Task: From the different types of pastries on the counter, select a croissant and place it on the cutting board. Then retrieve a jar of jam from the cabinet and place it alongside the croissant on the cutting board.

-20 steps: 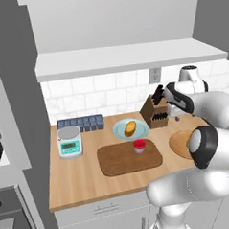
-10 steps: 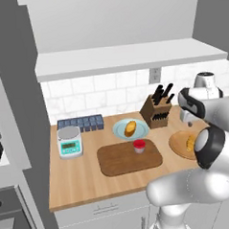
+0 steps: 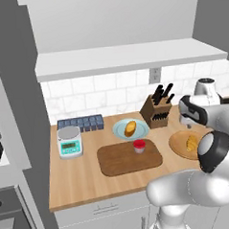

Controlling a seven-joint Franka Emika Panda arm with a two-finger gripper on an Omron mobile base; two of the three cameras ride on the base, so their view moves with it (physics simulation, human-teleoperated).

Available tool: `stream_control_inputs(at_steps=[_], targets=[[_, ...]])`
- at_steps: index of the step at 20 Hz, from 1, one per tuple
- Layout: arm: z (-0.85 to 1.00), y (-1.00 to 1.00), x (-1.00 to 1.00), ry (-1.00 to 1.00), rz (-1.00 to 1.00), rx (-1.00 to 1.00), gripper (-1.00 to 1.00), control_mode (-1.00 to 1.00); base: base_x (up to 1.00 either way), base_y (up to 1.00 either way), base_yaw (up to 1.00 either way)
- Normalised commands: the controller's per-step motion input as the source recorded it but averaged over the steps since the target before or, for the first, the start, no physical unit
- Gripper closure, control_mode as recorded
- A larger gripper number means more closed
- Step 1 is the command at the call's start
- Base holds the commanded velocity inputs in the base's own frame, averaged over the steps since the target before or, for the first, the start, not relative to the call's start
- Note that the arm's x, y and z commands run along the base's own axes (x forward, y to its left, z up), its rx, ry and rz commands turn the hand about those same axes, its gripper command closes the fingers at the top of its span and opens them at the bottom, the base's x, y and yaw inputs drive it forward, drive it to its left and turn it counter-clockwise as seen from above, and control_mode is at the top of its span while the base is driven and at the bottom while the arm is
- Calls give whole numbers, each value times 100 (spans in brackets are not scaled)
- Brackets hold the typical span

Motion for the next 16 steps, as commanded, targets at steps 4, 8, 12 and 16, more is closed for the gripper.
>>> stream_control_inputs(at_steps=[4, 8, 12, 16], targets=[[-14, 0, -1, -1, -32, 0, -100, -100, 0, 0, 0], [-8, 0, 0, -2, -34, 0, -100, -100, 0, 0, 0], [-8, 0, 0, -4, -28, 0, -100, -100, 0, 0, 0], [-11, 0, 0, 0, -19, 0, -100, -100, 0, 0, 0]])
